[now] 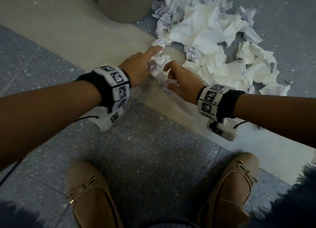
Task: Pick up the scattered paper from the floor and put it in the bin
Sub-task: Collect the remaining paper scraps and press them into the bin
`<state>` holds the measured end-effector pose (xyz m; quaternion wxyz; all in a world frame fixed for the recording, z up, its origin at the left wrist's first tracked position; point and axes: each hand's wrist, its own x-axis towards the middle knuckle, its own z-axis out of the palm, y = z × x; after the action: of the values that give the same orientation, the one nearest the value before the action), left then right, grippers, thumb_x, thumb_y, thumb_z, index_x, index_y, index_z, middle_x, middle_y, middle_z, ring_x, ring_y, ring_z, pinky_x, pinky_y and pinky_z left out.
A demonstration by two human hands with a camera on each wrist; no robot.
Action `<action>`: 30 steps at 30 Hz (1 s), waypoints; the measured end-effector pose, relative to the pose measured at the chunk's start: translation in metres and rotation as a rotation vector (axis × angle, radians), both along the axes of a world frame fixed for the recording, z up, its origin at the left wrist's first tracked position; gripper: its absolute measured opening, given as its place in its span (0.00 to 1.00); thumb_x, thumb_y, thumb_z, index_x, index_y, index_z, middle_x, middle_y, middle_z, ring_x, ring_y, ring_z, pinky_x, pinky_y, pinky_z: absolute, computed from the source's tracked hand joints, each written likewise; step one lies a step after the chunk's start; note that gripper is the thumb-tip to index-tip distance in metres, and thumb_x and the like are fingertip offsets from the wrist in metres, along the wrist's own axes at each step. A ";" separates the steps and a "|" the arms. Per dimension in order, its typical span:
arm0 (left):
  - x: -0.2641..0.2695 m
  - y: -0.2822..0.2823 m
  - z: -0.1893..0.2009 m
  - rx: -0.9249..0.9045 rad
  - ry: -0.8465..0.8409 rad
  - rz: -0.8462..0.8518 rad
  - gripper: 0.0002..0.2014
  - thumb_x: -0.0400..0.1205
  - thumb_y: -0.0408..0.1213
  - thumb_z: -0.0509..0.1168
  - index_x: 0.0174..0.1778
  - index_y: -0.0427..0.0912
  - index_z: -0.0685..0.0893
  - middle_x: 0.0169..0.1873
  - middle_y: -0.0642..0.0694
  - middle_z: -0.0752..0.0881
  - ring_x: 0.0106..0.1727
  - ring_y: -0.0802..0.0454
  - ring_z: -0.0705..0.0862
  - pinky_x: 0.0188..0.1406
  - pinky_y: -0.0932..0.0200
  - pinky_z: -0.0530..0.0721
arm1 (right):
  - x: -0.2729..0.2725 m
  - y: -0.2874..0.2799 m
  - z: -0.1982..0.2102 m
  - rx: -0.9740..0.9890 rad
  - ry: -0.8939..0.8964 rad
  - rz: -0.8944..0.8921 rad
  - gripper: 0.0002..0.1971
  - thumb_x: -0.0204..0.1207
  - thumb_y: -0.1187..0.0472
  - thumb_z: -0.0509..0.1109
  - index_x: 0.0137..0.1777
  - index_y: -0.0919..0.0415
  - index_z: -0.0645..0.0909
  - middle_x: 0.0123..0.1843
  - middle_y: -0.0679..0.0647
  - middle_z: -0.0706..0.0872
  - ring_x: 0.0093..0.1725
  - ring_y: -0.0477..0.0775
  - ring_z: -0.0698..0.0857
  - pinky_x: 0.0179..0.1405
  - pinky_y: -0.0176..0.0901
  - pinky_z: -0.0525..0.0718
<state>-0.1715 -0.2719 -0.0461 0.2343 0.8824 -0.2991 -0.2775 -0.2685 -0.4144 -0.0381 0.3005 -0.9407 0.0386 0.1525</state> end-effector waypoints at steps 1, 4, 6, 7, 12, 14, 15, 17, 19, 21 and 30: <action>0.001 -0.008 -0.005 0.059 -0.002 -0.040 0.29 0.83 0.35 0.56 0.79 0.59 0.57 0.63 0.30 0.76 0.63 0.33 0.77 0.64 0.43 0.74 | 0.002 0.000 -0.001 0.006 0.039 -0.061 0.24 0.76 0.68 0.64 0.71 0.64 0.63 0.49 0.59 0.78 0.46 0.53 0.75 0.43 0.41 0.70; 0.000 -0.025 -0.018 0.226 -0.079 -0.149 0.28 0.83 0.35 0.57 0.78 0.58 0.61 0.68 0.33 0.67 0.69 0.32 0.68 0.71 0.40 0.71 | 0.010 0.002 -0.007 -0.016 0.203 -0.170 0.33 0.77 0.67 0.65 0.78 0.64 0.55 0.58 0.67 0.81 0.58 0.60 0.81 0.53 0.46 0.78; -0.004 -0.031 -0.022 0.255 -0.134 -0.165 0.25 0.82 0.33 0.58 0.76 0.51 0.67 0.70 0.32 0.67 0.70 0.32 0.68 0.70 0.40 0.72 | 0.017 0.000 -0.011 -0.108 0.267 -0.143 0.28 0.77 0.65 0.66 0.76 0.65 0.62 0.69 0.66 0.78 0.68 0.63 0.77 0.63 0.45 0.75; -0.005 -0.032 -0.022 0.246 -0.153 -0.160 0.23 0.82 0.32 0.58 0.74 0.47 0.69 0.69 0.32 0.68 0.70 0.32 0.70 0.68 0.41 0.73 | 0.020 -0.002 -0.013 -0.153 0.267 -0.128 0.25 0.76 0.65 0.66 0.73 0.66 0.67 0.69 0.66 0.78 0.68 0.63 0.77 0.62 0.45 0.76; 0.006 -0.025 -0.016 0.264 -0.161 -0.122 0.18 0.82 0.30 0.60 0.69 0.39 0.76 0.66 0.30 0.74 0.65 0.31 0.77 0.63 0.45 0.75 | 0.035 -0.010 -0.017 -0.329 0.183 0.016 0.15 0.76 0.65 0.63 0.62 0.68 0.79 0.63 0.68 0.79 0.63 0.67 0.79 0.60 0.50 0.78; 0.017 -0.016 -0.002 0.267 -0.173 -0.106 0.18 0.81 0.31 0.61 0.68 0.36 0.78 0.65 0.29 0.76 0.65 0.31 0.78 0.63 0.45 0.76 | 0.040 -0.014 -0.014 -0.414 0.184 0.104 0.14 0.74 0.64 0.66 0.59 0.67 0.81 0.64 0.67 0.76 0.66 0.67 0.74 0.63 0.51 0.75; 0.023 -0.010 0.008 0.254 -0.179 -0.100 0.17 0.81 0.31 0.62 0.67 0.35 0.79 0.64 0.28 0.78 0.65 0.32 0.78 0.63 0.46 0.76 | 0.045 -0.015 -0.010 -0.432 0.179 0.126 0.14 0.74 0.63 0.66 0.58 0.66 0.81 0.65 0.67 0.75 0.67 0.67 0.73 0.64 0.51 0.75; 0.036 0.005 0.033 0.219 -0.194 -0.088 0.16 0.80 0.30 0.63 0.63 0.33 0.81 0.61 0.27 0.81 0.62 0.32 0.80 0.60 0.47 0.77 | 0.054 -0.019 0.006 -0.409 0.162 0.144 0.16 0.74 0.64 0.66 0.61 0.66 0.79 0.66 0.67 0.76 0.66 0.66 0.75 0.63 0.50 0.75; 0.045 0.020 0.065 0.171 -0.218 -0.093 0.14 0.79 0.31 0.63 0.60 0.33 0.84 0.58 0.28 0.83 0.60 0.34 0.81 0.59 0.49 0.78 | 0.065 -0.022 0.033 -0.339 0.108 0.138 0.17 0.75 0.66 0.65 0.63 0.67 0.77 0.65 0.67 0.78 0.65 0.65 0.77 0.62 0.49 0.76; 0.052 0.033 0.104 0.103 -0.286 -0.107 0.16 0.79 0.38 0.61 0.59 0.35 0.85 0.58 0.31 0.85 0.60 0.37 0.81 0.58 0.53 0.76 | 0.081 -0.025 0.071 -0.272 -0.004 0.144 0.16 0.74 0.66 0.67 0.62 0.67 0.77 0.64 0.67 0.80 0.64 0.64 0.79 0.60 0.47 0.76; 0.081 0.059 0.258 -0.245 -0.838 0.167 0.16 0.78 0.41 0.68 0.62 0.45 0.85 0.58 0.38 0.79 0.64 0.43 0.77 0.52 0.76 0.60 | 0.149 -0.028 0.241 0.110 -0.652 0.078 0.19 0.67 0.60 0.77 0.51 0.53 0.71 0.36 0.54 0.80 0.31 0.48 0.79 0.34 0.36 0.76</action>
<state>-0.0908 -0.2134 0.2116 0.2175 0.9056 -0.3265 0.1615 -0.1199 -0.4427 0.2027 0.3413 -0.9231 -0.1039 -0.1432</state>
